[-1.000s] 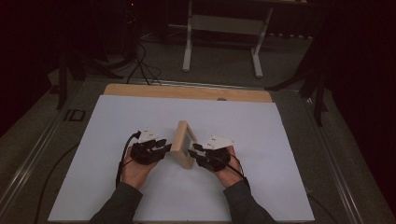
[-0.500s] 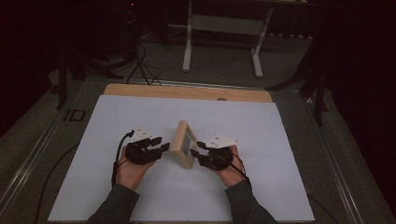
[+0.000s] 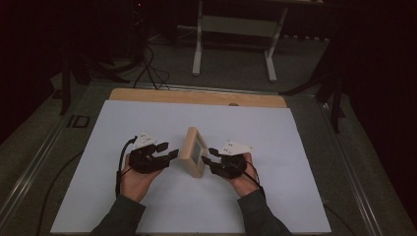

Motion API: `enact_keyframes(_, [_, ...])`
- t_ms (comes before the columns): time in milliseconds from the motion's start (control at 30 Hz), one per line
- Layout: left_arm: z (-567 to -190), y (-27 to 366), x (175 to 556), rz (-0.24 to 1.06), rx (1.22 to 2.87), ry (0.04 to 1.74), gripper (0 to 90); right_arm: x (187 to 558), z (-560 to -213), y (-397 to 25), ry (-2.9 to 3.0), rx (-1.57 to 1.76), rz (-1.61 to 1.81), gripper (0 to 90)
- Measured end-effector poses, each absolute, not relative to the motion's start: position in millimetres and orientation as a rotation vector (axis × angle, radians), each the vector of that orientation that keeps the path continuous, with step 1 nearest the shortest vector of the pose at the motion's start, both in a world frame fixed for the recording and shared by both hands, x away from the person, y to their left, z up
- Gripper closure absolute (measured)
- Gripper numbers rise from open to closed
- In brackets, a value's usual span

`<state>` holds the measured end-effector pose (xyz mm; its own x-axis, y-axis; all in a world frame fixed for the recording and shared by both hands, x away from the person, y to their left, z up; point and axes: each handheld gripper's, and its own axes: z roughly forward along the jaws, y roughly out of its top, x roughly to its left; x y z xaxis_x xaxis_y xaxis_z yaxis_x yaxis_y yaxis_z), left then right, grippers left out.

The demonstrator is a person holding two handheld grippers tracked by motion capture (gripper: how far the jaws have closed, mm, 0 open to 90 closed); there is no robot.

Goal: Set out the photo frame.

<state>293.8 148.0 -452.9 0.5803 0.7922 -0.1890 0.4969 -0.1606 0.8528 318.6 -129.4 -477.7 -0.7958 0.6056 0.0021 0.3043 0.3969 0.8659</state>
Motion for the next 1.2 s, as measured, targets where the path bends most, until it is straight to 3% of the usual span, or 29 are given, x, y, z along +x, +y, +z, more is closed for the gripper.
enact_keyframes(1200, [-459,115,289,0.374,1.857,1.012,40.4,320,-477,-133,2.322,0.814,1.359,56.3])
